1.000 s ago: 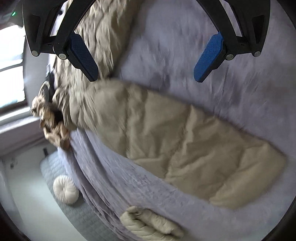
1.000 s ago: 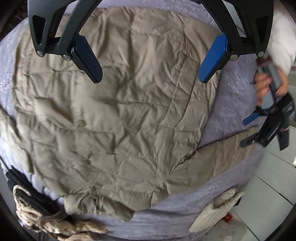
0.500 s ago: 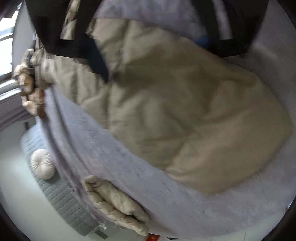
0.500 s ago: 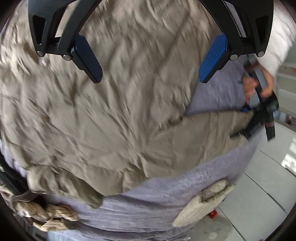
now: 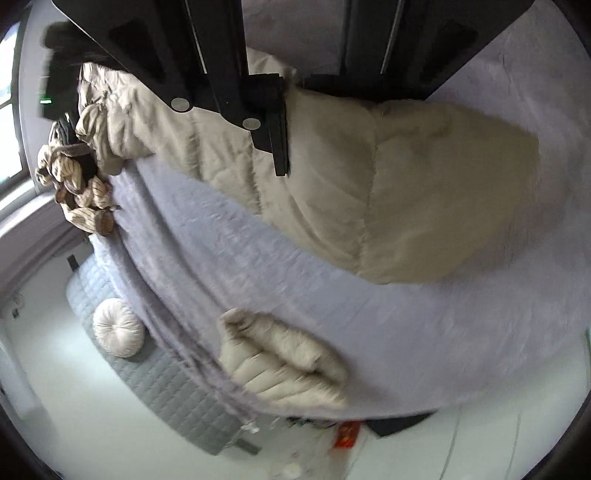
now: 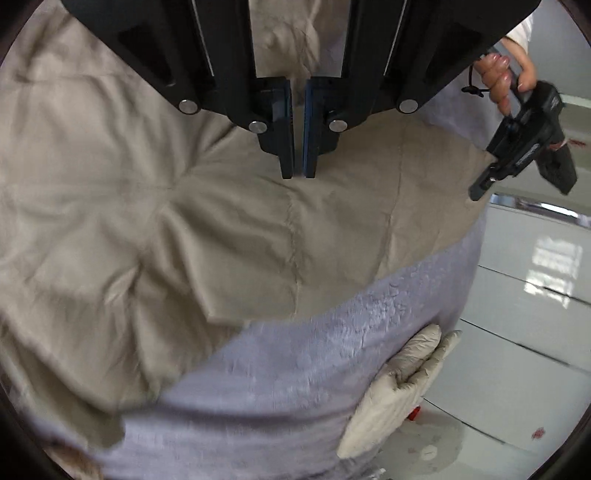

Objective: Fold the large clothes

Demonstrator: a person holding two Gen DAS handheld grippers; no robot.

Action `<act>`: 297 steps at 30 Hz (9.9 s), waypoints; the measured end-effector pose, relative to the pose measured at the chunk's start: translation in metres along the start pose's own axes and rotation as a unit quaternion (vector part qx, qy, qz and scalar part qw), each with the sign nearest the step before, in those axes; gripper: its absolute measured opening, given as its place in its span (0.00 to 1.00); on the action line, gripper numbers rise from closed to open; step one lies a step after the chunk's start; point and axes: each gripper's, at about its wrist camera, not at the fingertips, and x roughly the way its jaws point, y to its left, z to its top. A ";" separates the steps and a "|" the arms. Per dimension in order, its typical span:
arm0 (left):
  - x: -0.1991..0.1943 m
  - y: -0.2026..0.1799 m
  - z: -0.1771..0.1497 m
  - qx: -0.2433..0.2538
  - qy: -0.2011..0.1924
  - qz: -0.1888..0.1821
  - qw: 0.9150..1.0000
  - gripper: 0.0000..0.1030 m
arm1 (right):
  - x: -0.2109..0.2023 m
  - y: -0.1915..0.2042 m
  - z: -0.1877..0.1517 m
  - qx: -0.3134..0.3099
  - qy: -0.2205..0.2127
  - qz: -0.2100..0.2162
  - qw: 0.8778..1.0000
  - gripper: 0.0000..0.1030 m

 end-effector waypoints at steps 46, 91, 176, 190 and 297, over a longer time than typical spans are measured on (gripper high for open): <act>0.021 -0.285 -0.162 0.308 0.029 0.059 0.949 0.99 | -0.217 -0.109 -0.068 -0.114 -0.134 -0.158 0.972 0.86; 0.138 -0.242 -0.072 0.372 0.055 0.076 0.924 0.21 | -0.214 -0.305 -0.041 0.234 -0.149 0.054 0.959 0.54; 0.004 -0.358 -0.301 0.312 0.136 0.118 0.933 0.99 | -0.330 -0.343 -0.192 0.169 -0.098 -0.058 0.979 0.41; 0.008 -0.379 -0.328 0.344 0.154 0.129 0.917 0.99 | -0.364 -0.354 -0.222 0.209 -0.174 -0.031 0.962 0.85; 0.033 -0.411 -0.267 0.323 0.107 0.122 0.932 0.99 | -0.434 -0.395 -0.036 0.164 -0.318 0.080 0.930 0.08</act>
